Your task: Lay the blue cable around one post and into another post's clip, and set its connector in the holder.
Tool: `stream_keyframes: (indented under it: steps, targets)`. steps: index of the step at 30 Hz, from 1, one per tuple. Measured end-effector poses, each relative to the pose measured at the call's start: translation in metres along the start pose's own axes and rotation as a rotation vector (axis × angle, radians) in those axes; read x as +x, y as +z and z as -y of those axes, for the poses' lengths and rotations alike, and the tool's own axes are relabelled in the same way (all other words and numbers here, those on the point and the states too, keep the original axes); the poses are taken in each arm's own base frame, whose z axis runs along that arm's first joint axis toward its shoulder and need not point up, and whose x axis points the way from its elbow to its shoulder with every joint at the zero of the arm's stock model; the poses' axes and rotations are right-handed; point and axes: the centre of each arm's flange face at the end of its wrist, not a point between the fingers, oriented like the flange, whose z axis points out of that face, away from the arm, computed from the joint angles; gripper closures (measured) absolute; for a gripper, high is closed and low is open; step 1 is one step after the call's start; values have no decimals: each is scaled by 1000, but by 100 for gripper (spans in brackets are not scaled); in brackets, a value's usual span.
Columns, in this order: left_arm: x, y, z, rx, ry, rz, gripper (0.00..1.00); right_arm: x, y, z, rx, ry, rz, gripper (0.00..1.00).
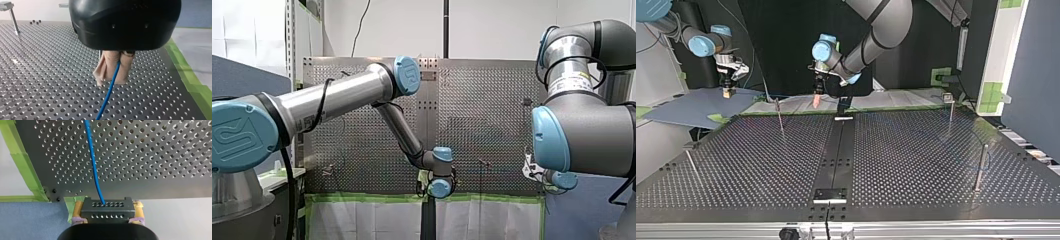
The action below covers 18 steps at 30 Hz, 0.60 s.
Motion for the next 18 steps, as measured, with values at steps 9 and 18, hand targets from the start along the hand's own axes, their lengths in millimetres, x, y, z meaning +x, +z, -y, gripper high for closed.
stream_keyframes:
  steps: [9, 18]
  targets:
    - [-1, 7, -8, -9, -12, 5, 99, 0, 0, 0, 0, 0, -1, 100]
    - [-6, 15, -11, -15, -21, 17, 99, 1, 1, -1, -1, 0, -3, 100]
